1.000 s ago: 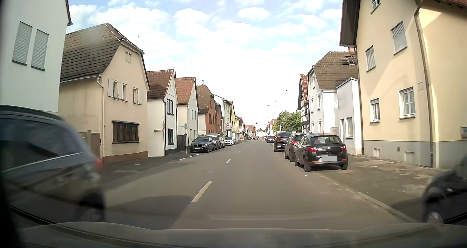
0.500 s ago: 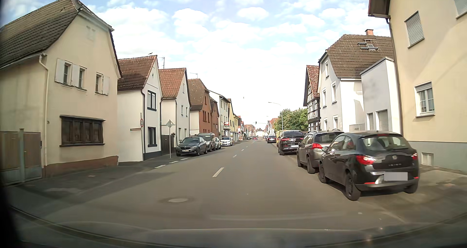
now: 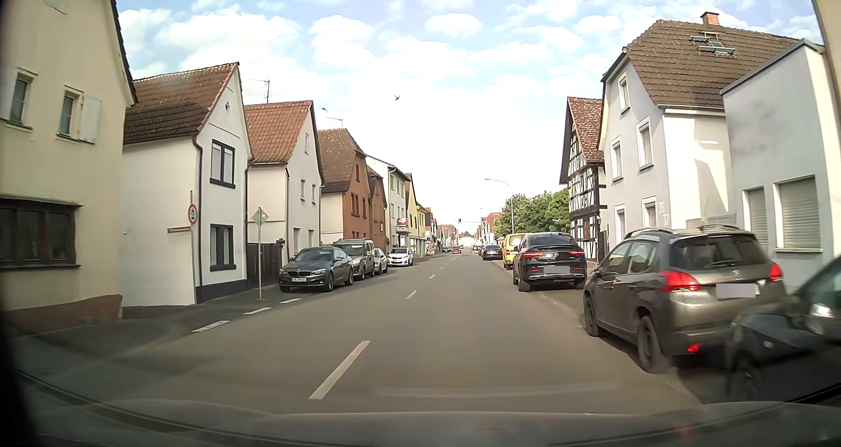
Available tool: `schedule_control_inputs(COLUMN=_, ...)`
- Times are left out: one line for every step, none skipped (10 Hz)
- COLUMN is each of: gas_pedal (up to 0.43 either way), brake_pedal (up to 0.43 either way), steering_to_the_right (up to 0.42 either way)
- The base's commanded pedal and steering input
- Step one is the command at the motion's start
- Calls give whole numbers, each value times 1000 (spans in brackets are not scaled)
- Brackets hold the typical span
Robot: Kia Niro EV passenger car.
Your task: Follow the waypoints while adhering to traffic rules and regulations
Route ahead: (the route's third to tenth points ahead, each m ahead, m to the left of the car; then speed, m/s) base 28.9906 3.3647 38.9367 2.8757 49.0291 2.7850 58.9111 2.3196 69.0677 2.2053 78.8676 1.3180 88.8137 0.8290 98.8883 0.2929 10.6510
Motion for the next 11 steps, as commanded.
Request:
schedule_control_inputs(gas_pedal=28, brake_pedal=18, steering_to_the_right=5)
schedule_control_inputs(gas_pedal=28, brake_pedal=18, steering_to_the_right=5)
schedule_control_inputs(gas_pedal=28, brake_pedal=18, steering_to_the_right=6)
schedule_control_inputs(gas_pedal=28, brake_pedal=18, steering_to_the_right=7)
schedule_control_inputs(gas_pedal=28, brake_pedal=18, steering_to_the_right=7)
schedule_control_inputs(gas_pedal=28, brake_pedal=18, steering_to_the_right=7)
schedule_control_inputs(gas_pedal=28, brake_pedal=18, steering_to_the_right=8)
schedule_control_inputs(gas_pedal=28, brake_pedal=18, steering_to_the_right=8)
schedule_control_inputs(gas_pedal=28, brake_pedal=18, steering_to_the_right=7)
schedule_control_inputs(gas_pedal=28, brake_pedal=18, steering_to_the_right=7)
schedule_control_inputs(gas_pedal=28, brake_pedal=18, steering_to_the_right=7)
